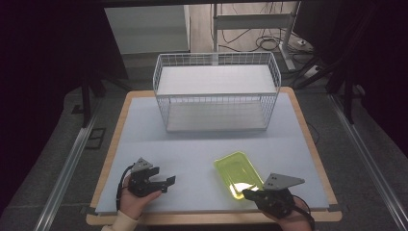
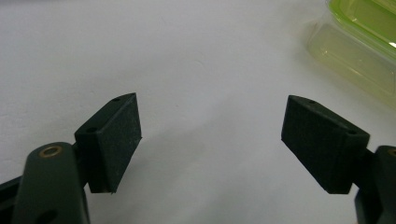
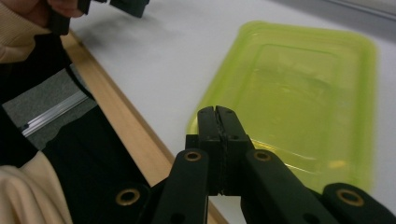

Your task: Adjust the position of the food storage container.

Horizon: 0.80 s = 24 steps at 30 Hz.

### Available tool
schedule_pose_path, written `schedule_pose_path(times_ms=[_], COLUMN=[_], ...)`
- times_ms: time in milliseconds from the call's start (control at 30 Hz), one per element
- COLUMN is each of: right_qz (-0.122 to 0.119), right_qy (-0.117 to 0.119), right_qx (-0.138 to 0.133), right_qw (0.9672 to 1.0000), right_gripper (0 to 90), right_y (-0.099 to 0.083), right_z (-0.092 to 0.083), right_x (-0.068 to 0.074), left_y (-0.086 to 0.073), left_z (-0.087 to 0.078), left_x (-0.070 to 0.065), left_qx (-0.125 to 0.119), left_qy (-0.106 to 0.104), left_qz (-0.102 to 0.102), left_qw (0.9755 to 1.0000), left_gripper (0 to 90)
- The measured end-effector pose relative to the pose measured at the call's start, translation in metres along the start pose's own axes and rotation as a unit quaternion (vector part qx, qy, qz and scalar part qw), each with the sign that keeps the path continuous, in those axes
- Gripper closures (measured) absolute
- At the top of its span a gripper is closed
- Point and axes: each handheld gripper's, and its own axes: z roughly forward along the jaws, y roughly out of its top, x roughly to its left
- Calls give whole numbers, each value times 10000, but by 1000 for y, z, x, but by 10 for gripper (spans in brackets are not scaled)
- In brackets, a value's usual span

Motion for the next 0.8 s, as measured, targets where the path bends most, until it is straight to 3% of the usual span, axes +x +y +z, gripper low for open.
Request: schedule_pose_path(times_ms=[233, 467, 800], right_qz=[-212, -689, -778], right_qy=[100, -149, -483], right_qx=[182, 348, 511], right_qw=[9996, 9969, 9945], right_gripper=[900, 900, 900], right_y=[-3, -13, -24], right_z=[16, 31, 41], right_x=[20, 44, 43], left_y=[0, 0, 0], left_z=[0, 0, 0], left_x=[-1, -1, -1], left_qx=[-3, -1, 24], left_qy=[-2, -10, -21], left_qz=[26, 24, 21], left_qw=[10000, 10000, 10000], left_gripper=[197, 197, 197])
